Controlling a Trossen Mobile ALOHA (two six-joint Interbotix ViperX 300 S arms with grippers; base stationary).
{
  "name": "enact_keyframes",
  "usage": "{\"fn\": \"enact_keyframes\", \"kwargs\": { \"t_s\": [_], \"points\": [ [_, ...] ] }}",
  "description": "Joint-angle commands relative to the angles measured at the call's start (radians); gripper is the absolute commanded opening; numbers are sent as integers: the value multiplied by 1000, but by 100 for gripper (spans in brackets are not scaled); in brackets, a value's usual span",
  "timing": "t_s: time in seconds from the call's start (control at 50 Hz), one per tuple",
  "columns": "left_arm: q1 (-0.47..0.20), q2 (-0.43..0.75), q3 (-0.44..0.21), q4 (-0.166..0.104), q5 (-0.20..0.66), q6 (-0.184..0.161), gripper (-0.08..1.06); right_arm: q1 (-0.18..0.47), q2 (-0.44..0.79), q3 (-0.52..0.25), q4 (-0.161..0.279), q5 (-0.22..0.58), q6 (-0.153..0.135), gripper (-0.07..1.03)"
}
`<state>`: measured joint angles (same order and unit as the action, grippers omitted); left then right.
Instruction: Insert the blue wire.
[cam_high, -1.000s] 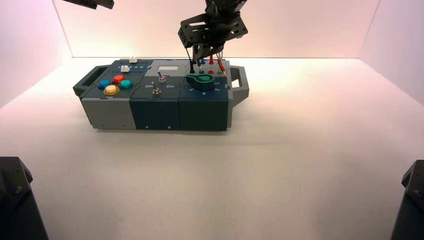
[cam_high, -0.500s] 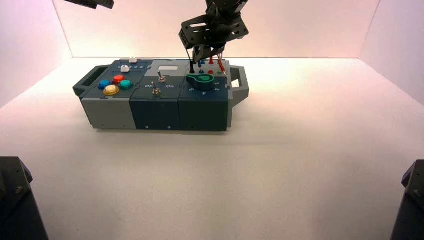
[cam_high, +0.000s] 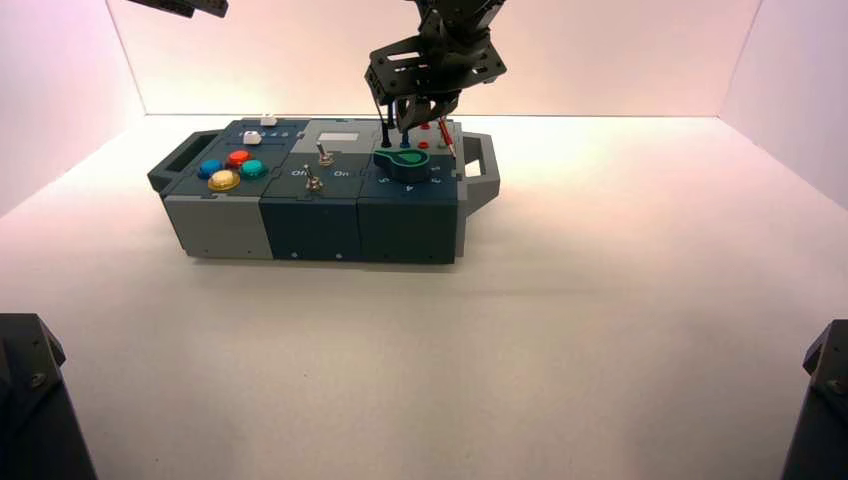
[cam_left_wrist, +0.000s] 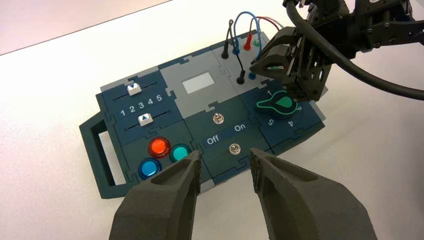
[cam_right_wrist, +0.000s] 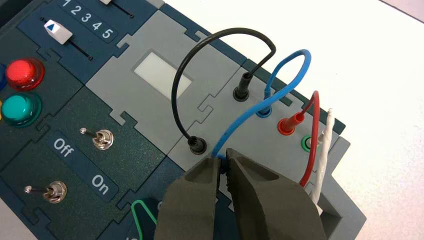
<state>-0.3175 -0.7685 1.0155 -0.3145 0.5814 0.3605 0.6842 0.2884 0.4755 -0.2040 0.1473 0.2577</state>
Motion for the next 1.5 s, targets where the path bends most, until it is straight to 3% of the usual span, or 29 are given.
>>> {"fn": "enact_keyframes", "kwargs": {
  "t_s": [0.02, 0.68, 0.9, 1.24, 1.5],
  "points": [
    [0, -2, -12, 2, -8, 6, 53, -5, -15, 2, 0, 12, 0, -3],
    [0, -2, -12, 2, -8, 6, 53, -5, 40, -2, 0, 14, 0, -2],
    [0, -2, -12, 2, -9, 8, 53, -3, 31, -5, 5, 23, 2, 15],
    [3, -17, -12, 2, -9, 6, 53, -3, 9, -35, 5, 138, 2, 37],
    [3, -14, -12, 2, -9, 8, 53, 0, -26, -80, 5, 265, 0, 37]
  ]
}}
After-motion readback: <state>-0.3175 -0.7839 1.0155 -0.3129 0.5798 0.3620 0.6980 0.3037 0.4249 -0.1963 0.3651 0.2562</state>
